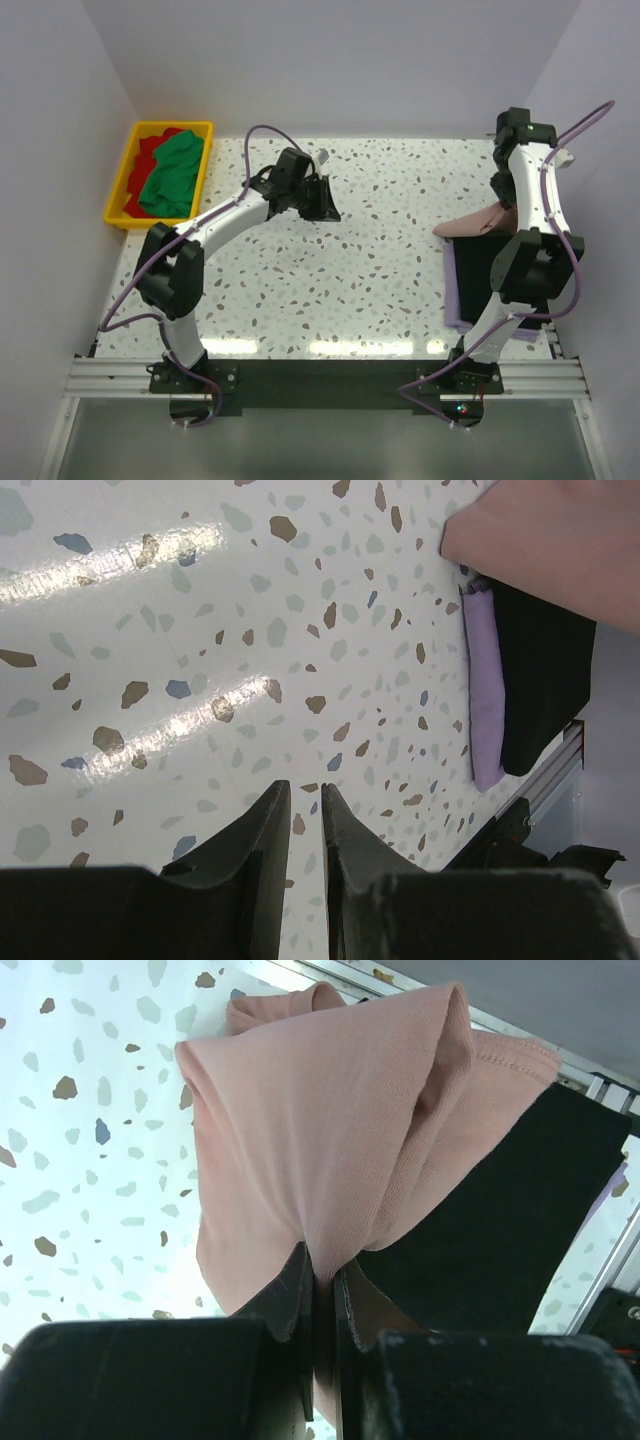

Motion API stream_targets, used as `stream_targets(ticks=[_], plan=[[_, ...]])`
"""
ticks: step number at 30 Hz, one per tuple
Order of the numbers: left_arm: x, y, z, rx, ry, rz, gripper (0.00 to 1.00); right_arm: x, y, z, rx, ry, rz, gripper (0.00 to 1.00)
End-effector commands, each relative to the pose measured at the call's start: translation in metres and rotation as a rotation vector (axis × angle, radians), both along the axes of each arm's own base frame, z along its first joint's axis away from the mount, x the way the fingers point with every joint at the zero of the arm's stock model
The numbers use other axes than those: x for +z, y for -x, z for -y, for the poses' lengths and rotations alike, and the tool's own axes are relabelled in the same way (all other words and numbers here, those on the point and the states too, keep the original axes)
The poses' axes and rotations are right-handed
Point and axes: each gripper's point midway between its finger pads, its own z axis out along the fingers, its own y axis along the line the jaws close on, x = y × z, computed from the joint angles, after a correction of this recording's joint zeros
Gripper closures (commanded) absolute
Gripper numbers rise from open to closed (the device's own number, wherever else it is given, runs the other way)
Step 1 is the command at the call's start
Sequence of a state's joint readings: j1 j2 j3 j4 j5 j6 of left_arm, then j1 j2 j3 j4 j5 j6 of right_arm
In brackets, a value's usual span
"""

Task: Fold and stack the t-shirts
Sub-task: Neatly place the folded tshirt to the corner

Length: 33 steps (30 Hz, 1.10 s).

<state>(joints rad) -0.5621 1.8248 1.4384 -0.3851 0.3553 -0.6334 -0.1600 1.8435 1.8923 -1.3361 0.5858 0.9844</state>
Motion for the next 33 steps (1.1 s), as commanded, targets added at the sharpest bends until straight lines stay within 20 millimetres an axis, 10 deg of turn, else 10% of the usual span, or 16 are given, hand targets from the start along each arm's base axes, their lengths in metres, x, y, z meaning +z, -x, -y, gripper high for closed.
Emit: stream_targets(ticks=[1, 16, 33], plan=[[0.034, -0.002, 0.0, -0.02, 0.038, 0.073, 0.77, 0.036, 0.021, 0.008, -0.004, 0.059, 0.0, 1.0], [0.033, -0.002, 0.0, -0.023, 0.035, 0.07, 0.77, 0.066, 0.037, 0.013, 0.02, 0.072, 0.025, 1.0], [0.015, 0.03, -0.002, -0.048, 0.047, 0.044, 0.77, 0.025, 0.146, -0.004, 0.019, 0.069, -0.07, 1.0]])
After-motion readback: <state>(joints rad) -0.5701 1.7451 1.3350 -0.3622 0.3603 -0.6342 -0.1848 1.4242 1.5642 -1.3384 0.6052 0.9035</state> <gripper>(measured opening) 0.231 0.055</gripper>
